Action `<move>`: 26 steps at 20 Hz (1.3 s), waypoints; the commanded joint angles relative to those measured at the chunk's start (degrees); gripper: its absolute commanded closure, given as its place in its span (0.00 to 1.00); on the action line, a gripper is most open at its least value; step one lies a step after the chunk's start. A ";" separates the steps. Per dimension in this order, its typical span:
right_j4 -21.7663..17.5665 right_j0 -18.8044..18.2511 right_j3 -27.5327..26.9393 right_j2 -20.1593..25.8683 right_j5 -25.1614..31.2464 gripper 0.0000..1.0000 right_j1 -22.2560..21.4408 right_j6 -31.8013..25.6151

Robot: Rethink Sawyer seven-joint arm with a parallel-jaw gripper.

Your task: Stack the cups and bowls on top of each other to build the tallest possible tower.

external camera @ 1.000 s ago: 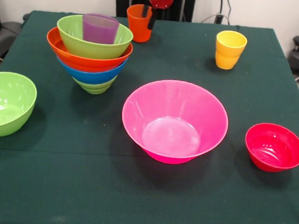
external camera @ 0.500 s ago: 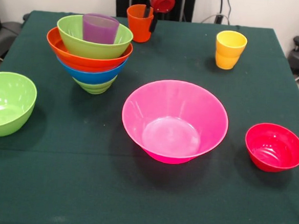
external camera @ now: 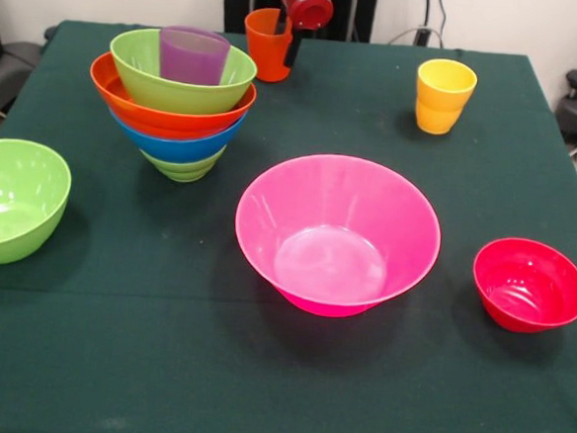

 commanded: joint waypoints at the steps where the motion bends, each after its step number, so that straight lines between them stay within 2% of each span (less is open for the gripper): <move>1: 1.40 -1.41 -1.87 6.93 -3.76 0.00 4.22 8.97; 12: 1.21 -1.49 -3.00 7.21 -2.80 0.00 5.05 7.50; 26: 1.33 -1.33 -3.77 7.23 1.09 0.00 3.74 5.71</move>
